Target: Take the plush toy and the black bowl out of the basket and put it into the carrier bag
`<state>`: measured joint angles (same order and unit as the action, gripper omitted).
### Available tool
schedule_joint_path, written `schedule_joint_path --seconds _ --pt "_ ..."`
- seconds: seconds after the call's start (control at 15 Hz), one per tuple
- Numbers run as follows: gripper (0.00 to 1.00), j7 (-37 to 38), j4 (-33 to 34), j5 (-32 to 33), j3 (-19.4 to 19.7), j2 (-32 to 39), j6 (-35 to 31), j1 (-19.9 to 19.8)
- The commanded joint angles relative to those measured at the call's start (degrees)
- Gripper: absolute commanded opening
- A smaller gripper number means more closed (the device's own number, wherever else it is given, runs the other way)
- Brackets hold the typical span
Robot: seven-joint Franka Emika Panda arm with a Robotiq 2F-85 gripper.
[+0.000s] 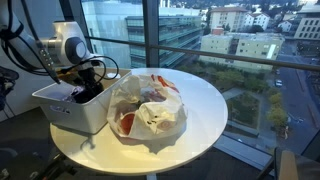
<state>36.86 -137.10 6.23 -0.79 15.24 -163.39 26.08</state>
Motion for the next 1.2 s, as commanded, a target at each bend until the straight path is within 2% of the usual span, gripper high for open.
schedule_joint_path --seconds 0.0,0.13,0.4,0.6,0.73,1.13 --pt "0.27 10.1 1.0 7.4 3.1 -0.7 2.4 4.1" --pt "0.12 14.1 1.3 10.2 3.0 -0.9 3.7 4.8" --pt "0.06 23.8 3.0 16.8 2.6 -1.6 10.9 6.3" --pt "0.09 28.7 4.3 21.3 0.4 -2.4 17.8 5.9" --pt "0.10 29.5 4.6 23.1 -1.7 -3.5 19.9 5.3" --pt "0.09 30.5 2.3 29.0 -7.0 -10.4 19.6 3.4"
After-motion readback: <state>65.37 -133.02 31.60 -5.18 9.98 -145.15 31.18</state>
